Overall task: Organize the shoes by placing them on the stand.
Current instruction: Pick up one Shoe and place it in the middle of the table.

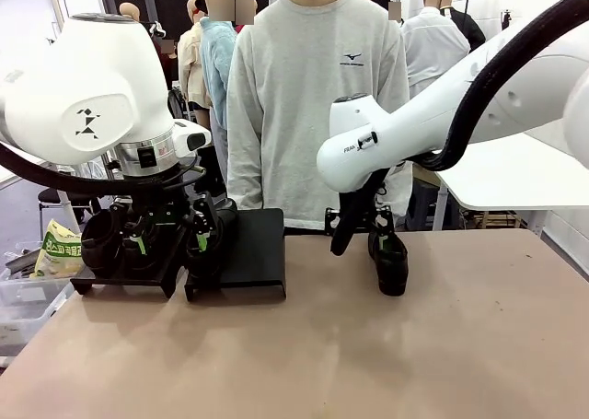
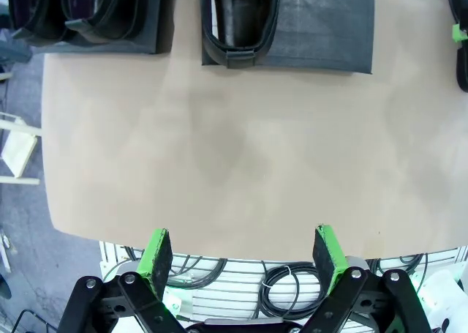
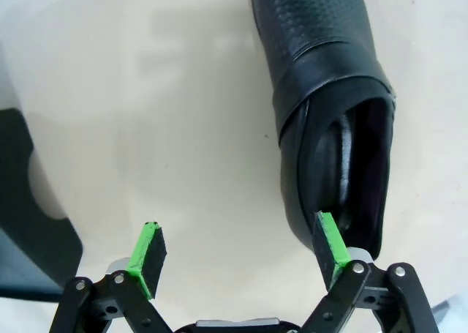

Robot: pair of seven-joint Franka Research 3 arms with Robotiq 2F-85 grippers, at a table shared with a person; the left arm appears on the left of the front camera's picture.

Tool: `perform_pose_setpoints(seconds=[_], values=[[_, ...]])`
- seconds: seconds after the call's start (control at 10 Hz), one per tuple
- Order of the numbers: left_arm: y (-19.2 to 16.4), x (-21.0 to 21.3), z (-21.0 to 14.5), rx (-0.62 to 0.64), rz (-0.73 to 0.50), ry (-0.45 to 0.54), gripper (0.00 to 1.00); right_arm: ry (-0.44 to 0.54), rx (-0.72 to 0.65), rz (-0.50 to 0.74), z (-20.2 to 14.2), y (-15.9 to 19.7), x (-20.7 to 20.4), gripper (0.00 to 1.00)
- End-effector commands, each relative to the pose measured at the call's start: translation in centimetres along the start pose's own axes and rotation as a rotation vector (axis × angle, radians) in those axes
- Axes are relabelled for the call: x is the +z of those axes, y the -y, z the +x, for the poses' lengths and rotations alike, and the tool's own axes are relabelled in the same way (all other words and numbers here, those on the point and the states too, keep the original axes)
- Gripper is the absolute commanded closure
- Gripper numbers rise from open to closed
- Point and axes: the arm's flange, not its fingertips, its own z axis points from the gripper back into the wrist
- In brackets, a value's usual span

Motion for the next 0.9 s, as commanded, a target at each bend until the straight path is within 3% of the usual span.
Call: perform_pose_setpoints(seconds=[0.0, 0.8], values=[[-0.1, 0.0, 0.0, 0.0, -0.005, -0.003, 0.0, -0.002, -0.035, -0.036, 1.8, 0.1, -0.4, 0.0], [-0.1, 0.0, 0.0, 0.0, -0.005, -0.003, 0.0, -0.068, -0.025, -0.045, 4.5, 1.1, -3.5, 0.0]])
